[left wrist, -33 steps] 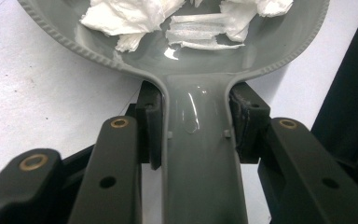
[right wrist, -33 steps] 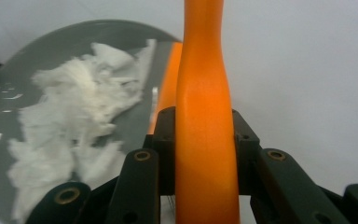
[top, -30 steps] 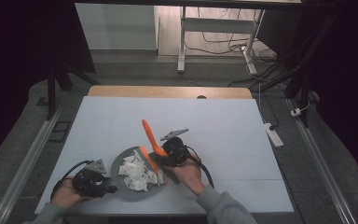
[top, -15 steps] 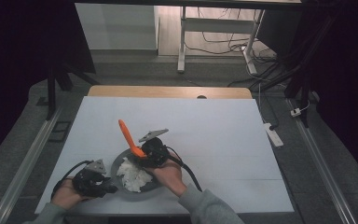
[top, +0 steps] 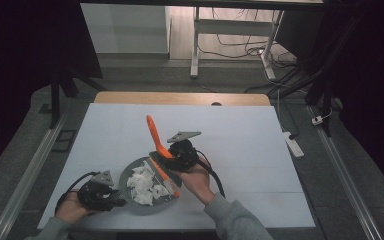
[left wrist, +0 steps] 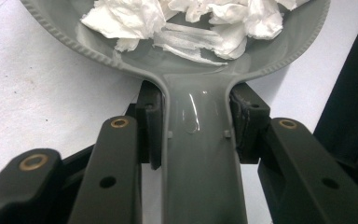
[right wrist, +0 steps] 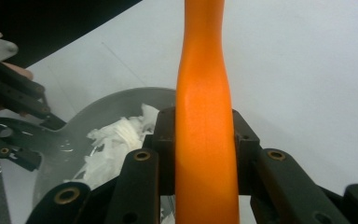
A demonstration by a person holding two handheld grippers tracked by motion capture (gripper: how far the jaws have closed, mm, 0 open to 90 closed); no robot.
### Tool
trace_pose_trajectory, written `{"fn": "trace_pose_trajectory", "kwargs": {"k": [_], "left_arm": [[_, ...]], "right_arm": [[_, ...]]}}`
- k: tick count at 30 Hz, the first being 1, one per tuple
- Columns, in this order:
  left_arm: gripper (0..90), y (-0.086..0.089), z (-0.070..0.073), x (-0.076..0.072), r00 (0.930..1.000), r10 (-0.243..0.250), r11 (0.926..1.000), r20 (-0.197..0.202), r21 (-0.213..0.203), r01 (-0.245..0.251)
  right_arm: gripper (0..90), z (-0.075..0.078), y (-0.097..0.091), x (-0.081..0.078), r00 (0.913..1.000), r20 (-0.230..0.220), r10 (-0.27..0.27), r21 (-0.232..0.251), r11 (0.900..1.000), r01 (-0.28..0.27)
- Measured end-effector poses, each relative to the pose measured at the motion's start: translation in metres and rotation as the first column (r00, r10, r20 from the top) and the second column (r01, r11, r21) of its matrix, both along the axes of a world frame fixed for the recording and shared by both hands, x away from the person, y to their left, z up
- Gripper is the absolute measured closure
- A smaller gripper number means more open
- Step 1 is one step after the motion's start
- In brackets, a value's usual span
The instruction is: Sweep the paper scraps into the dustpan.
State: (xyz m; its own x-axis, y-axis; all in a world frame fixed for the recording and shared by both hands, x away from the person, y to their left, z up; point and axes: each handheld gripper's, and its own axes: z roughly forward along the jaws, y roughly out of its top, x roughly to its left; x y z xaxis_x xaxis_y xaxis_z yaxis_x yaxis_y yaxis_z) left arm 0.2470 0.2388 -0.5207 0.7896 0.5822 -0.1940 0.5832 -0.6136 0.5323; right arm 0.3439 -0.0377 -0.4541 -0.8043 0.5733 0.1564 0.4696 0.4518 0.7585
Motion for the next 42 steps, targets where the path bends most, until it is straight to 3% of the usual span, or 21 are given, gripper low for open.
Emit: {"fn": "trace_pose_trajectory", "kwargs": {"k": [11,13,20,25,29,33,36,42], "left_arm": [[61.4,0.001,-0.001,0.0,1.0,0.005,1.0,0.001,-0.008,-0.005],[61.4,0.0,-0.001,-0.001,1.0,0.007,1.0,0.003,-0.006,-0.007],[61.4,-0.003,0.0,0.001,0.9989,0.046,0.9989,0.002,0.003,-0.046],[61.4,-0.005,0.0,0.002,0.9981,0.061,0.9981,0.0,0.003,-0.061],[61.4,-0.005,0.0,0.002,0.9979,0.065,0.9979,-0.001,0.003,-0.065],[61.4,-0.004,0.0,0.002,0.9972,0.074,0.9972,0.001,0.001,-0.074],[61.4,-0.003,-0.001,0.002,0.9966,0.082,0.9966,0.0,-0.004,-0.082],[61.4,-0.003,-0.002,0.002,0.9966,0.082,0.9966,0.006,-0.012,-0.082]], "right_arm": [[70.8,-0.007,-0.021,0.01,0.9981,0.001,-0.061,-0.029,0.9977,0.061],[70.8,-0.01,-0.024,0.011,0.9972,-0.018,-0.073,-0.033,0.9968,0.072],[71.0,-0.031,-0.015,0.006,0.9981,-0.037,-0.05,-0.115,0.9923,0.046],[70.9,-0.033,0.003,0.001,0.9976,-0.068,-0.009,-0.083,0.9965,0.003],[70.9,-0.028,0.019,-0.007,0.9947,-0.098,0.034,-0.03,0.9989,-0.037],[70.9,-0.021,0.029,-0.015,0.9945,-0.076,0.072,-0.025,0.9969,-0.074],[70.9,-0.017,0.024,-0.014,0.9977,-0.041,0.054,-0.043,0.9975,-0.055],[70.8,-0.009,0.001,-0.005,0.9998,-0.02,-0.001,-0.016,0.9999,0.0]]}}
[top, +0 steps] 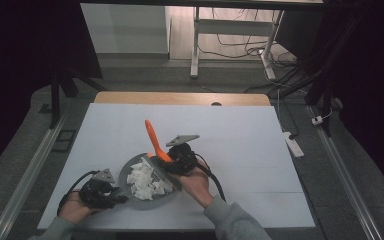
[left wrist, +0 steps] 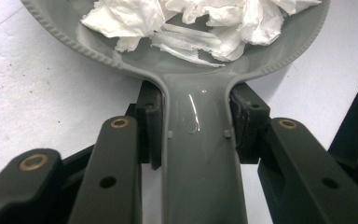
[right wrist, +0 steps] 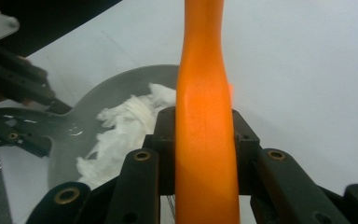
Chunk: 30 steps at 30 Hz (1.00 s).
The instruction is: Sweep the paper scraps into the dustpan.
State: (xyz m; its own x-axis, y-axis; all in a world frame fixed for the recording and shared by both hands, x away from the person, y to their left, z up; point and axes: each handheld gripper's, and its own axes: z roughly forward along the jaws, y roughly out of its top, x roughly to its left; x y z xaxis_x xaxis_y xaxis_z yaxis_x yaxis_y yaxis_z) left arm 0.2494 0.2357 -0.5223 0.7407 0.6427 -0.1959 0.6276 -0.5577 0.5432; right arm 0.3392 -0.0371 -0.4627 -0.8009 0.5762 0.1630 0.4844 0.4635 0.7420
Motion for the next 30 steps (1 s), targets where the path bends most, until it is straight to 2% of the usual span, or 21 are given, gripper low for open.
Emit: {"fn": "trace_pose_trajectory", "kwargs": {"k": [13,20,26,30], "left_arm": [[61.4,0.002,0.002,-0.001,0.9995,0.014,0.9998,0.029,-0.015,-0.014],[61.4,0.004,0.004,-0.001,0.9974,0.05,0.9982,0.052,-0.036,-0.048],[61.4,0.006,0.007,-0.001,0.9946,0.085,0.9951,0.059,-0.055,-0.082],[61.4,0.006,0.009,0.0,0.992,0.108,0.9928,0.065,-0.059,-0.105]], "right_arm": [[70.8,0.008,-0.029,0.01,0.998,0.006,-0.063,0.039,0.9973,0.063],[70.8,0.011,-0.052,0.013,0.9956,0.02,-0.091,0.06,0.9941,0.09],[70.8,0.013,-0.076,0.011,0.9953,0.023,-0.094,0.084,0.9922,0.092],[70.8,0.013,-0.091,0.01,0.9949,0.03,-0.097,0.083,0.9921,0.094]]}}
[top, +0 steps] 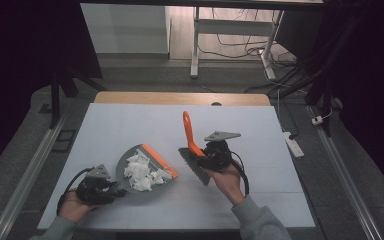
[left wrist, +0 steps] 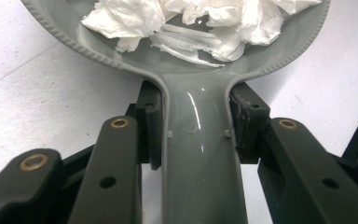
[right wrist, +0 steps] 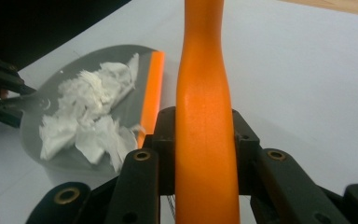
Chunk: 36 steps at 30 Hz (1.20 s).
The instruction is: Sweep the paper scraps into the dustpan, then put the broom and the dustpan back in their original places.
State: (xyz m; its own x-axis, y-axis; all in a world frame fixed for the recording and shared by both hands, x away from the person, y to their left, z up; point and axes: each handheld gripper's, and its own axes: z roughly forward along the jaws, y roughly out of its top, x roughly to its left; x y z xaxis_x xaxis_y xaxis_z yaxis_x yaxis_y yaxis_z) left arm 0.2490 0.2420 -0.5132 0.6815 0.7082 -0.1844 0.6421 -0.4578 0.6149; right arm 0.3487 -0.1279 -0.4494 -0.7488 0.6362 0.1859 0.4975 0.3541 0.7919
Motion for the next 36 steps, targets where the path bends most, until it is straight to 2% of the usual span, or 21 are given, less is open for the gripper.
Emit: {"fn": "trace_pose_trajectory", "kwargs": {"k": [8,14,24,29,36], "left_arm": [[61.5,0.003,0.003,0.001,0.9983,0.057,0.9979,0.012,-0.032,-0.057],[61.4,0.004,0.004,0.001,0.9973,0.072,0.9958,0.013,-0.058,-0.071],[61.4,0.004,0.008,0.002,0.9914,0.129,0.9895,0.026,-0.07,-0.127],[61.5,0.003,0.01,0.001,0.9852,0.168,0.9835,0.036,-0.075,-0.164],[61.5,0.001,0.012,0.001,0.9725,0.228,0.972,0.047,-0.067,-0.225]], "right_arm": [[70.8,-0.004,-0.025,0.0,1.0,0.001,-0.009,0.005,1.0,0.009],[70.9,-0.005,-0.04,-0.002,0.9999,0.0,0.013,0.02,0.9997,-0.013],[70.8,-0.006,-0.062,-0.006,0.9995,-0.005,0.031,0.018,0.9993,-0.031],[70.8,-0.009,-0.07,-0.008,0.9989,-0.023,0.039,0.012,0.9992,-0.039],[70.8,-0.012,-0.079,-0.014,0.9978,-0.026,0.062,-0.005,0.9981,-0.062]]}}
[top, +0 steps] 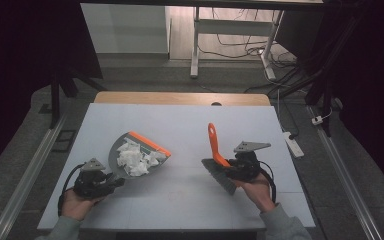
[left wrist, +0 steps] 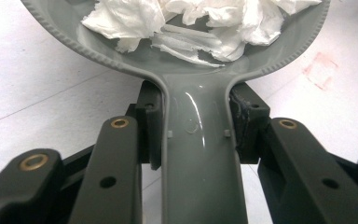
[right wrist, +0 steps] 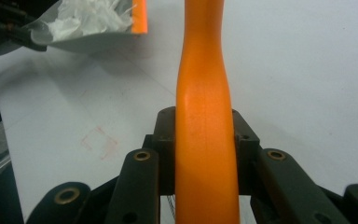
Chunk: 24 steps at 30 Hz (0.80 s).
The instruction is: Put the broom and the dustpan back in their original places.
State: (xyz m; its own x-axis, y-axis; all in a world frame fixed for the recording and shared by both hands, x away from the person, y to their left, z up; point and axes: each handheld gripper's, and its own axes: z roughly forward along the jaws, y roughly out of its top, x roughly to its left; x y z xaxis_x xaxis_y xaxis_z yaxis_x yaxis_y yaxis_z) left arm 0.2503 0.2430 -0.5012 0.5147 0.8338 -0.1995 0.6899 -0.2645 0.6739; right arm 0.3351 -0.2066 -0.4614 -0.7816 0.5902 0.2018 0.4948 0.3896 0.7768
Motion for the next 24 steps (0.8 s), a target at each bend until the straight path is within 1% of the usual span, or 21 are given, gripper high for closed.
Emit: {"fn": "trace_pose_trajectory", "kwargs": {"k": [3,6,10,13,18,20,24], "left_arm": [[61.5,0.0,0.0,0.0,0.9998,0.019,0.9998,-0.003,-0.003,-0.019],[61.5,0.0,-0.001,0.0,0.9993,0.038,0.9993,-0.004,-0.003,-0.038],[61.5,0.0,-0.001,-0.001,0.9975,0.07,0.9975,-0.005,-0.007,-0.07],[61.5,0.0,-0.002,0.0,0.9956,0.093,0.9956,-0.011,-0.011,-0.093],[61.4,-0.002,-0.003,0.001,0.9906,0.135,0.9907,-0.019,-0.011,-0.136],[61.5,-0.004,-0.003,0.002,0.9878,0.154,0.988,-0.02,-0.005,-0.155],[61.5,-0.007,-0.005,0.003,0.9786,0.204,0.979,-0.028,0.001,-0.204]], "right_arm": [[70.8,-0.001,-0.003,-0.002,1.0,-0.001,0.007,-0.007,1.0,-0.007],[70.8,-0.004,-0.005,-0.004,0.9998,-0.011,0.014,-0.015,0.9998,-0.014],[70.8,-0.006,-0.007,-0.006,0.9995,-0.023,0.022,-0.026,0.9994,-0.022],[70.8,-0.008,-0.009,-0.008,0.9993,-0.032,0.022,-0.024,0.9995,-0.022],[70.8,-0.007,-0.01,-0.009,0.9989,-0.039,0.027,-0.021,0.9994,-0.028],[70.8,-0.006,-0.012,-0.008,0.9982,-0.052,0.03,-0.02,0.9993,-0.031],[70.8,-0.005,-0.016,-0.007,0.9958,-0.085,0.033,-0.005,0.9994,-0.033]]}}
